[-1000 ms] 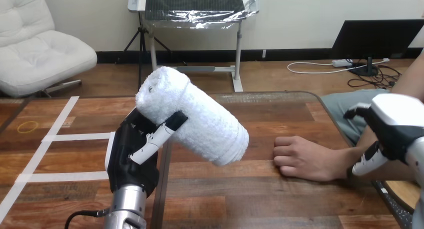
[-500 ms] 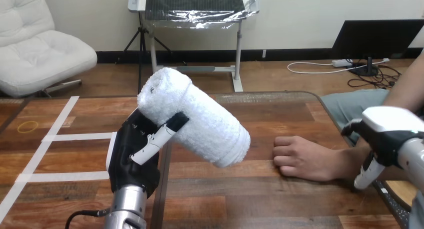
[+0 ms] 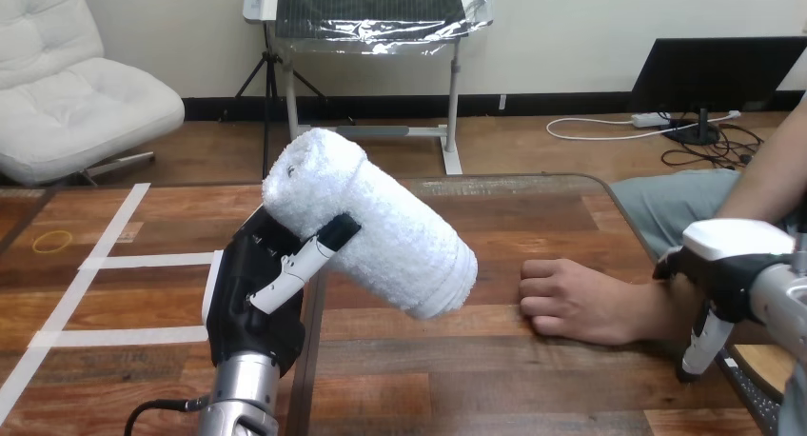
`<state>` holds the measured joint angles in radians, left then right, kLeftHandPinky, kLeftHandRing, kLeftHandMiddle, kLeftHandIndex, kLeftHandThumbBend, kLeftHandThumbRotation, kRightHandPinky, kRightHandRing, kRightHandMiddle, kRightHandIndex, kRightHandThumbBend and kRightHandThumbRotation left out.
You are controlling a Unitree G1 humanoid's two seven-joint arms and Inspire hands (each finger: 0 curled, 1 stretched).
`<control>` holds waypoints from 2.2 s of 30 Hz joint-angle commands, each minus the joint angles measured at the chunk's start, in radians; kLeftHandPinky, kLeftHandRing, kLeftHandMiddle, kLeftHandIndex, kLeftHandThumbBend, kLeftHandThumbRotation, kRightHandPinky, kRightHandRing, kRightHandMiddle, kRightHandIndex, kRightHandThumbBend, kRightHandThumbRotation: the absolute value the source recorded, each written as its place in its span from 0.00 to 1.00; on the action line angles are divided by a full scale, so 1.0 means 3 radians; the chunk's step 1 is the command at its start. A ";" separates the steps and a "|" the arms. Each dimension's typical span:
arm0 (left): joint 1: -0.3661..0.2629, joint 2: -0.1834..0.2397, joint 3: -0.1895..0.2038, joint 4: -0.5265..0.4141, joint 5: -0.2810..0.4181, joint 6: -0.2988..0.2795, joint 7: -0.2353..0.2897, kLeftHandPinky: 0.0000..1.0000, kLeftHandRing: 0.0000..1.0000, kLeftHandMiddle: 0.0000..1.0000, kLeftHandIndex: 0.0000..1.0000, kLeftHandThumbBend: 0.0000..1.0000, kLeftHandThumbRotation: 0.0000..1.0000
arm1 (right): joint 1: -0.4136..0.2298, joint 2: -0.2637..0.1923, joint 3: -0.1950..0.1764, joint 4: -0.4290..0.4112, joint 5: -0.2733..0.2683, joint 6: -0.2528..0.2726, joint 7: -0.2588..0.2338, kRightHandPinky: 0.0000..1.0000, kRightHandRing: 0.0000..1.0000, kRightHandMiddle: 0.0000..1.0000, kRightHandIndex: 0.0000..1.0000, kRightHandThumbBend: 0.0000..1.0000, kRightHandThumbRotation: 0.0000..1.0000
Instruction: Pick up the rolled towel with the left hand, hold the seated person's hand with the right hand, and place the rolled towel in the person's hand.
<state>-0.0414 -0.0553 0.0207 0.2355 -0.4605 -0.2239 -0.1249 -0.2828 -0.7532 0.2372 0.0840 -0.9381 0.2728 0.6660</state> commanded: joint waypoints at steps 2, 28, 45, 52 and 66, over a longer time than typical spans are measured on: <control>-0.0146 -0.0098 0.0054 -0.0244 -0.0018 0.0002 -0.0062 0.39 0.41 0.46 0.49 0.72 0.00 | -0.0358 -0.0101 0.0105 0.0164 -0.0117 -0.0032 0.0039 0.89 0.93 0.92 0.88 0.80 0.01; -0.0096 -0.0070 0.0111 -0.0324 -0.0021 0.0089 -0.0120 0.40 0.42 0.47 0.50 0.70 0.00 | -0.0708 -0.0072 0.0422 0.0884 -0.0287 -0.0130 0.0026 0.93 0.95 0.94 0.89 0.75 0.11; -0.0087 -0.0073 0.0139 -0.0359 0.0004 0.0142 -0.0125 0.40 0.42 0.47 0.50 0.70 0.00 | -0.0876 0.0000 0.0622 0.1314 -0.0351 -0.0211 -0.0119 0.76 0.81 0.83 0.81 0.70 0.14; -0.0089 -0.0068 0.0139 -0.0357 0.0016 0.0154 -0.0125 0.40 0.42 0.47 0.50 0.70 0.00 | -0.0958 0.0063 0.0670 0.1588 -0.0275 -0.0278 -0.0260 0.37 0.46 0.58 0.76 0.68 0.12; -0.0098 -0.0078 0.0143 -0.0327 0.0091 0.0122 -0.0099 0.40 0.42 0.47 0.50 0.70 0.00 | -0.0997 0.0186 0.0713 0.1914 -0.0171 -0.0306 -0.0579 0.16 0.26 0.43 0.68 0.68 0.07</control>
<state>-0.0226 -0.0563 0.0568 0.1992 -0.4404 -0.1719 -0.1458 -0.5329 -0.7221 0.4346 0.6057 -1.0000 0.1771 0.5167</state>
